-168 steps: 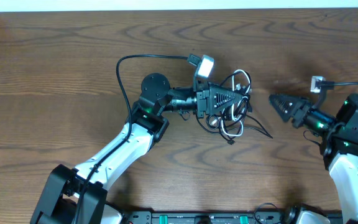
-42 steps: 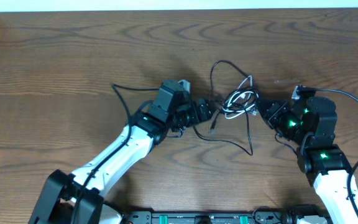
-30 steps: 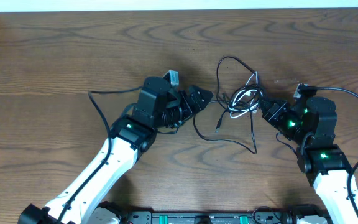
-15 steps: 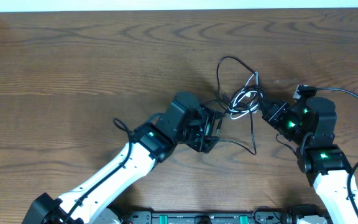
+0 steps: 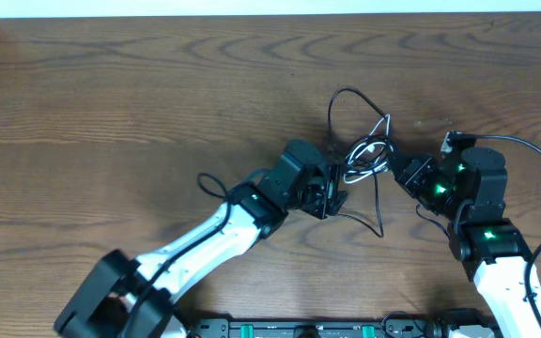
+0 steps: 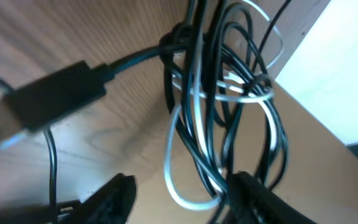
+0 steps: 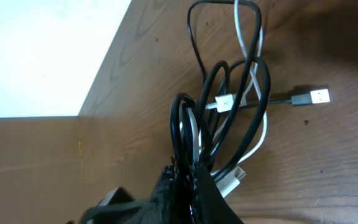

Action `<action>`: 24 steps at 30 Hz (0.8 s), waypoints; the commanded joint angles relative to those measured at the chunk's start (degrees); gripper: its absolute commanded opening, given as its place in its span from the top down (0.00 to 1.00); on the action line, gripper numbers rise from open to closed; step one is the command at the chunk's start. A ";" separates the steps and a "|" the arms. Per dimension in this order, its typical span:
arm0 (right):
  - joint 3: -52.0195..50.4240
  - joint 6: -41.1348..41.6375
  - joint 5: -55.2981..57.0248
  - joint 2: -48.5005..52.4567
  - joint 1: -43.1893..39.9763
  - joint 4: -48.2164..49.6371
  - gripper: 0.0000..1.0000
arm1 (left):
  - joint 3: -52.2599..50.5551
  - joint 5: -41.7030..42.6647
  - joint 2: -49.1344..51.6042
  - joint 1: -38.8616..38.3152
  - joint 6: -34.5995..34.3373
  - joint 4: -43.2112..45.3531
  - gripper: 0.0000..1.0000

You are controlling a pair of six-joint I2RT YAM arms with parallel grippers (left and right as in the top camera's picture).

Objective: Untangle cables
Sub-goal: 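Grasp cable strands with the left gripper beside the right gripper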

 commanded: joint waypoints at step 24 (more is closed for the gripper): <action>0.24 -0.90 8.52 -0.09 -0.20 -3.56 0.99 | 0.48 4.13 1.29 4.22 8.94 9.81 0.92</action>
